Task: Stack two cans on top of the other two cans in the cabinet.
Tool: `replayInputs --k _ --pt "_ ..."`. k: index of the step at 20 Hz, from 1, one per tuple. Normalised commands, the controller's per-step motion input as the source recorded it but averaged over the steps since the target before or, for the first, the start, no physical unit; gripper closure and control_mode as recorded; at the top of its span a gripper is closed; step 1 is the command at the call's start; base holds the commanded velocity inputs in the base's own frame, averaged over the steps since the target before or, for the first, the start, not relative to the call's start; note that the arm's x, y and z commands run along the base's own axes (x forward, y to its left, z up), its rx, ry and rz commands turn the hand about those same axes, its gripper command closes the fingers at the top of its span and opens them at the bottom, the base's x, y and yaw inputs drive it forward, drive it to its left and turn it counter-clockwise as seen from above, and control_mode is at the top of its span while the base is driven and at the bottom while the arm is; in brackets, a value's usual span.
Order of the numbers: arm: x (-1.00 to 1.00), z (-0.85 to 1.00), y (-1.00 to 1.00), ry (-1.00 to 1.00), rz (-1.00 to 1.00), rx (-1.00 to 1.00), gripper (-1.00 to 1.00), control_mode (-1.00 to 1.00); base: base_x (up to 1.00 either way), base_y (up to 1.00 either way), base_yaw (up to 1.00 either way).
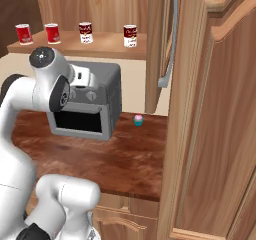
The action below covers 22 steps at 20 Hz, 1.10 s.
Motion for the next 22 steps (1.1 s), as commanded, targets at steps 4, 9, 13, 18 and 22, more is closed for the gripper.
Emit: replayInputs --k 4,9,13,18,22 --pt "0.0 0.48 0.21 -0.36 0.0 0.02 -1.0 -1.0 0.0 0.0 0.0" --pt "0.0 0.49 0.2 -0.23 0.01 0.02 -1.0 -1.0 0.0 0.0 0.0" --pt "0.0 0.56 0.11 -0.05 0.0 0.0 -1.0 -1.0 0.0 0.0 0.0" --pt "0.05 0.52 0.02 0.01 0.0 0.0 -1.0 -1.0 0.0 0.0 0.0" --pt "0.16 0.34 0.0 0.04 0.0 0.0 -1.0 -1.0 0.0 0.0 0.0"
